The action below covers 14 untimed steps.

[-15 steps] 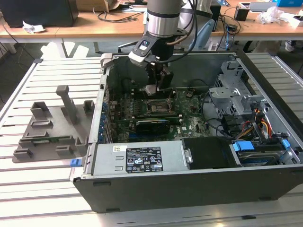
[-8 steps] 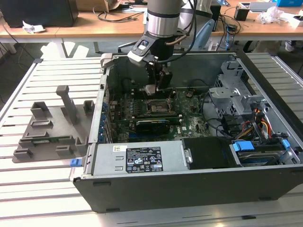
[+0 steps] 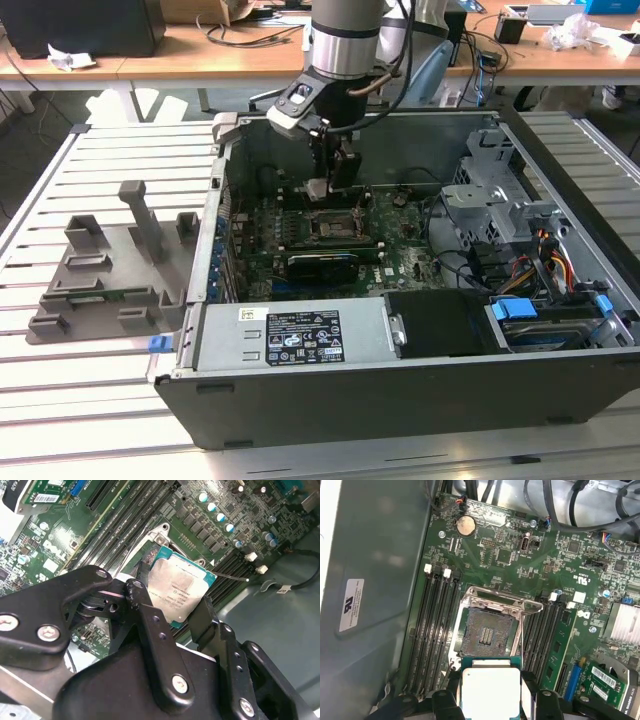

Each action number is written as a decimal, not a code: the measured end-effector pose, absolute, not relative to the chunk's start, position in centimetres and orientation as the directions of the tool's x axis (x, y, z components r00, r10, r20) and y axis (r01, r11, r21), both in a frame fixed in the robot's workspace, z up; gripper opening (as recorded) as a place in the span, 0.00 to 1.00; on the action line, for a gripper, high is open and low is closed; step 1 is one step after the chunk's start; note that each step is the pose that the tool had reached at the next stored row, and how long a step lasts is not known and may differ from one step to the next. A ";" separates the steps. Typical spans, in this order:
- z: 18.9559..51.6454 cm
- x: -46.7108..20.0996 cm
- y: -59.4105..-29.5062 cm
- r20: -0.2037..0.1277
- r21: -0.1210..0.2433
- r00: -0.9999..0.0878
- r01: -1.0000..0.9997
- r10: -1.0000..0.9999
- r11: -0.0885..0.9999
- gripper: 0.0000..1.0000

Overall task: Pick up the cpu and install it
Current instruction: 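Place the cpu into insertion slot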

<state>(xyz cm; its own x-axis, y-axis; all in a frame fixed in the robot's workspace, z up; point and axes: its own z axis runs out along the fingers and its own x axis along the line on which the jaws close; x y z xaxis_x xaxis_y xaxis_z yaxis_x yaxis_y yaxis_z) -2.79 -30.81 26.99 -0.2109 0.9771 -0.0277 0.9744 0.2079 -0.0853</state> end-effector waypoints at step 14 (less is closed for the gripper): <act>27.0 -2.8 -30.8 -0.065 -0.037 -0.052 0.998 0.997 0.050 0.55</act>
